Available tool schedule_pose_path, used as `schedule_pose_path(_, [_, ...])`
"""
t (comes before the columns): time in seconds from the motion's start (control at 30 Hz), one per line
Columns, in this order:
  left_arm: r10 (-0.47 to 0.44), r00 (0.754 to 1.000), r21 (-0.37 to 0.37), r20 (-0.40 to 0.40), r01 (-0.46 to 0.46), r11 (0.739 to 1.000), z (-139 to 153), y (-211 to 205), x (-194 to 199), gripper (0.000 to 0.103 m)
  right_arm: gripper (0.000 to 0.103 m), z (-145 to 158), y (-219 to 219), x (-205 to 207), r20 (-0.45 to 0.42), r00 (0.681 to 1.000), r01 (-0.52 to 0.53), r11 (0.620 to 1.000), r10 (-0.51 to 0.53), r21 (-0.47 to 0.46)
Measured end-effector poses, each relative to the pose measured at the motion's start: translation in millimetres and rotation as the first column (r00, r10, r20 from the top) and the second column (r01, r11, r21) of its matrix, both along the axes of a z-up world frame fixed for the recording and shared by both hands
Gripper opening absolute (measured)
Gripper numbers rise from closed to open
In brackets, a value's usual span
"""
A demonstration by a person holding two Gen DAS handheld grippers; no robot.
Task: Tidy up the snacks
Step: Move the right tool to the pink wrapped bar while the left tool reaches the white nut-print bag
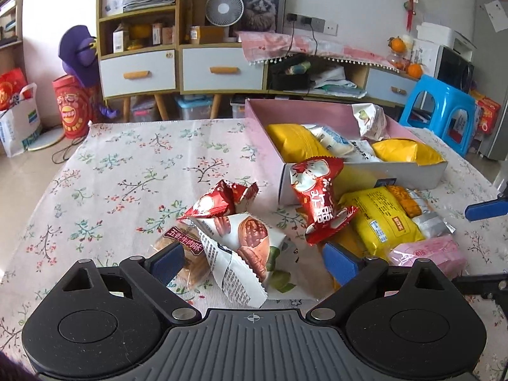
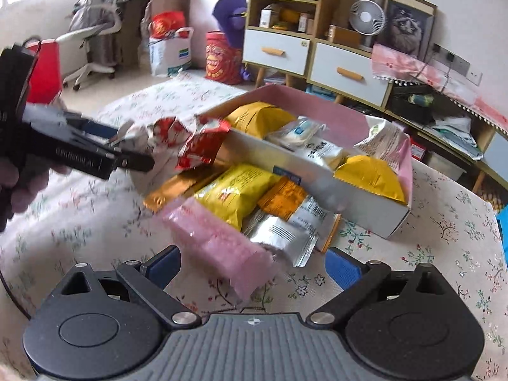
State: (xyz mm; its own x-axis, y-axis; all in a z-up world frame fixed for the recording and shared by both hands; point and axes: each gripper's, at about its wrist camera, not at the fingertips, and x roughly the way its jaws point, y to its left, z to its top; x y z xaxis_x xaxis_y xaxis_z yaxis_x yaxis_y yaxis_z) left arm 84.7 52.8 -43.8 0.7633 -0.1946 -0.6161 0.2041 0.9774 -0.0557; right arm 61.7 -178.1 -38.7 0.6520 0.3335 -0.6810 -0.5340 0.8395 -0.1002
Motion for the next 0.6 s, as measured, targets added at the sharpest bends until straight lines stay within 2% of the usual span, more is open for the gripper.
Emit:
schedule_pose_path(0.3, [0.065,0.998,0.054,-0.004,-0.065,0.996,-4.3,-1.7,2.3,0.095,0.088,-7.3,15.8,-3.8,0.001,0.997,-0.075,0.996,0.075,-0.042])
schedule_pose_path(0.47, [0.104,0.990,-0.007,-0.094,-0.106,0.994,-10.4,7.9,5.7,0.094,0.087,-11.3,22.3,-2.7,-0.009,0.997,-0.075,0.996,0.075,-0.039])
schedule_pose_path(0.6, [0.117,0.987,-0.038,-0.114,-0.122,0.992,-9.6,14.4,4.5,0.091,0.086,-11.5,24.5,-4.3,-0.022,0.996,-0.083,0.996,0.082,-0.025])
